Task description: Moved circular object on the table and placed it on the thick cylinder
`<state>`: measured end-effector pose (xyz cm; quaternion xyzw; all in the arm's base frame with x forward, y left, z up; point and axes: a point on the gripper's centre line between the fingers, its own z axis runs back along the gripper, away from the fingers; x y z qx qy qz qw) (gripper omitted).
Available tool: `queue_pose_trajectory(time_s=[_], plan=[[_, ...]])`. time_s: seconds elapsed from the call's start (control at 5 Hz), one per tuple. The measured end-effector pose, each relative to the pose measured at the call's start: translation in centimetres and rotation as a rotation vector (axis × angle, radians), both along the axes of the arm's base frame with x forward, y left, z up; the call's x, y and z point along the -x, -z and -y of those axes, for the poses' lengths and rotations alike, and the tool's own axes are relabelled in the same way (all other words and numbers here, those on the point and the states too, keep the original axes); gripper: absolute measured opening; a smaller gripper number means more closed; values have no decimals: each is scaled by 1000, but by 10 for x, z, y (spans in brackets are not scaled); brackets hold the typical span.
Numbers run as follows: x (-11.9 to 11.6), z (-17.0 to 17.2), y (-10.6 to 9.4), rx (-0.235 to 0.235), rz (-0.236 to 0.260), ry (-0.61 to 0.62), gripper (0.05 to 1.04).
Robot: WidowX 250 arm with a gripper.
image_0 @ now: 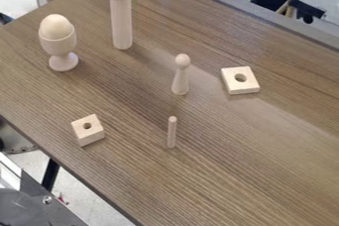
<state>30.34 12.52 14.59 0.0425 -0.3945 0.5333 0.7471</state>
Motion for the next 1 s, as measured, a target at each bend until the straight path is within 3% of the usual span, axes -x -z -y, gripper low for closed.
queue_pose_trajectory(time_s=[0.8,1.0], plan=[[-17,-13,-1,18,16,0,724],[-17,-16,7,28,1,-5,724]])
